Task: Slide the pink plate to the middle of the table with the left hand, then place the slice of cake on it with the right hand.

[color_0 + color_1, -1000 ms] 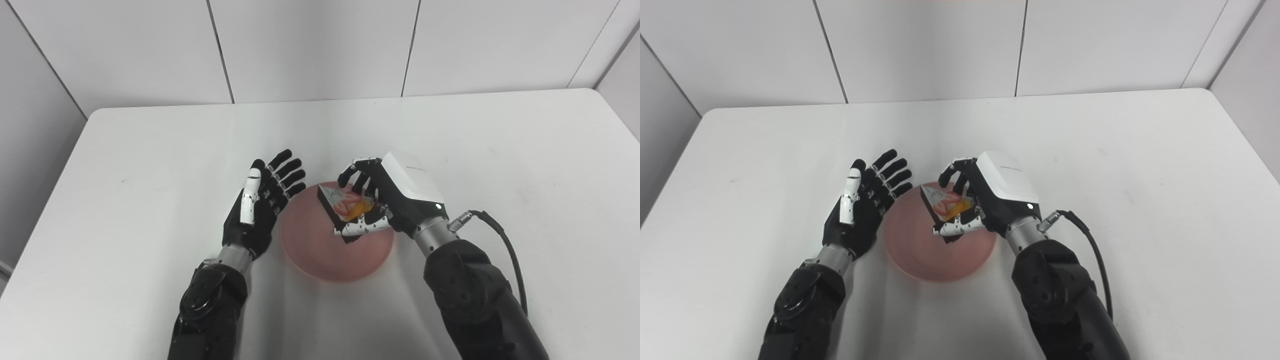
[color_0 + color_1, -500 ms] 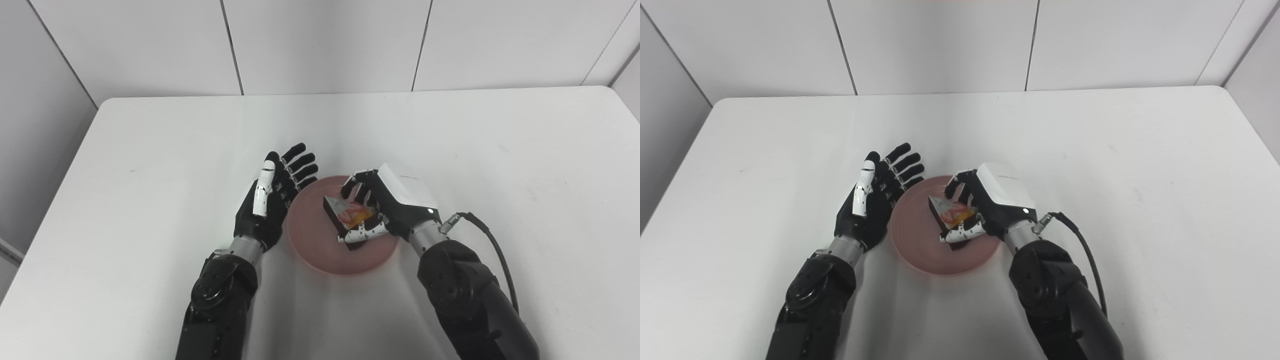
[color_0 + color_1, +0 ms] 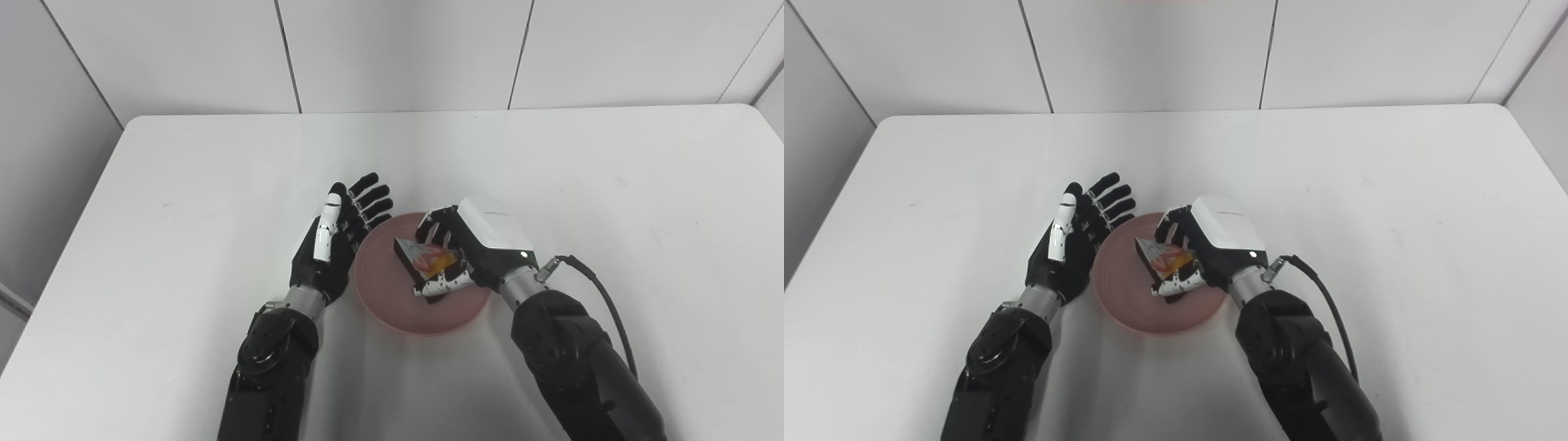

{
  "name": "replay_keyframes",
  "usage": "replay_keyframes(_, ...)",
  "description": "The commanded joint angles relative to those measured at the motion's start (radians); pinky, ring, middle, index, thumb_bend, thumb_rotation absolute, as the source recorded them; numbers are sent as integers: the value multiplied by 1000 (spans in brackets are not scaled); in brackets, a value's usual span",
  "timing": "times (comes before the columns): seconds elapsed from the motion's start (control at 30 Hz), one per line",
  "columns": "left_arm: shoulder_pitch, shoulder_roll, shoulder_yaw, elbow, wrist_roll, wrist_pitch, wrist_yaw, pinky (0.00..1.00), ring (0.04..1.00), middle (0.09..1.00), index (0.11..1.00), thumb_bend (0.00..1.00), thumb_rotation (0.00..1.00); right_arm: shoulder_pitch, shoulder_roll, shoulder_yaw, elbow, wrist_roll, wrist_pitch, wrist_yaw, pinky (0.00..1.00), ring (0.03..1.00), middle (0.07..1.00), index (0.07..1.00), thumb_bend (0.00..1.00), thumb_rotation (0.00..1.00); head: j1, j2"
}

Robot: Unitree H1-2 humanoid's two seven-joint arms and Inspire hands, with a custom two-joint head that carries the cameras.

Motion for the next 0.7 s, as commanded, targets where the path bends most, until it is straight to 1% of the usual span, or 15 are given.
replay_keyframes(0.0,25,-6,-5,25,14,55,18,804,827,822,805,433,1000,-5,-4,-1,-33,-9,4,20,267,364,482,582,545,4,1,0)
replay_keyframes(0.1,26,-6,-6,22,15,54,16,804,824,820,803,433,1000,-8,-7,-7,-54,-29,8,35,271,370,482,661,558,0,2,2)
replay_keyframes(0.13,26,-5,-7,22,15,54,15,806,826,821,804,435,1000,-8,-7,-9,-62,-35,9,40,274,375,490,676,691,187,2,2)
replay_keyframes(0.17,27,-5,-6,20,12,58,15,807,826,821,805,435,1000,-11,-9,-11,-77,-51,14,48,275,377,493,680,737,251,3,2)
replay_keyframes(0.2,27,-4,-6,18,9,63,13,810,829,825,808,436,1000,-15,-12,-12,-92,-69,20,63,296,402,513,688,768,333,2,3)
replay_keyframes(0.27,27,-1,-5,16,4,69,10,815,834,832,816,430,1000,-23,-16,-16,-121,-96,33,100,378,494,595,712,819,473,-2,3)
replay_keyframes(0.33,26,0,-4,15,1,72,9,814,835,834,817,430,1000,-30,-19,-23,-148,-113,39,133,424,548,646,735,855,538,-2,3)
replay_keyframes(0.43,26,1,-2,16,-2,73,8,813,834,835,817,430,1000,-36,-18,-39,-189,-133,40,173,440,571,677,760,883,568,-1,2)
replay_keyframes(0.53,26,2,-1,17,-2,72,10,808,832,835,819,432,1000,-38,-10,-57,-218,-147,44,211,420,571,698,800,908,596,1,-1)
replay_keyframes(0.6,27,2,-2,17,1,68,11,805,832,837,820,434,1000,-41,-5,-66,-237,-160,52,248,404,581,737,851,933,655,3,-3)
replay_keyframes(0.63,28,2,-3,17,3,66,12,802,831,837,819,436,1000,-42,-2,-71,-246,-165,54,264,411,610,779,882,946,695,3,-3)
replay_keyframes(0.67,30,1,-5,13,9,60,15,802,831,837,819,436,1000,-38,1,-80,-258,-161,54,272,411,613,783,885,947,699,6,-3)
